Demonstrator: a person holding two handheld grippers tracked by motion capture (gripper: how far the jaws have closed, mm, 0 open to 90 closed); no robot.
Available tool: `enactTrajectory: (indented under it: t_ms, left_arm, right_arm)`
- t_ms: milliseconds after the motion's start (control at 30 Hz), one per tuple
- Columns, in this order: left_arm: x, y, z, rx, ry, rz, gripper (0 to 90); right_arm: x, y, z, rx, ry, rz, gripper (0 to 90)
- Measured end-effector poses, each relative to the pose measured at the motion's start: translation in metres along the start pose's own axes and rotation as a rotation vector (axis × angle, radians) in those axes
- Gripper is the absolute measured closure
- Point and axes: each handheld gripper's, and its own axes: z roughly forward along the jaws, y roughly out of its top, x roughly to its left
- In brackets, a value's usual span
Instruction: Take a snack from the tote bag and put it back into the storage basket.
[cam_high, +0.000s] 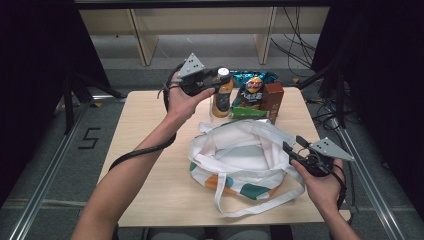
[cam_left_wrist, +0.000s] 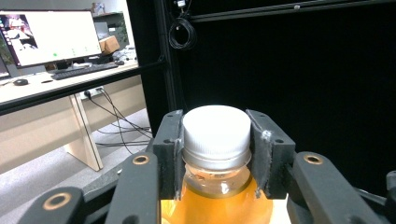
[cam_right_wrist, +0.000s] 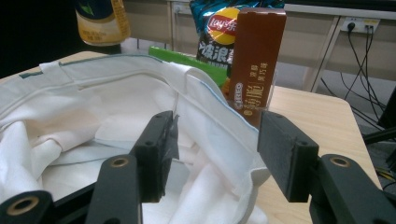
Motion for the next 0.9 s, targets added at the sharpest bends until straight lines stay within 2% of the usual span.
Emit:
enactTrajectory:
  t_ms: [433, 867, 900]
  left_arm:
    - [0.01, -0.014, 0.014, 0.029, 0.02, -0.009, 58.7]
    - [0.018, -0.02, 0.021, 0.039, 0.039, -0.025, 58.7]
    - [0.019, -0.02, 0.022, 0.038, 0.039, -0.027, 58.7]
  right_arm:
    - [0.0, 0.0, 0.0, -0.011, -0.002, -0.009, 46.9]
    - [0.0, 0.0, 0.0, -0.007, 0.002, -0.011, 46.8]
    - [0.0, 0.0, 0.001, -0.022, -0.006, -0.012, 46.8]
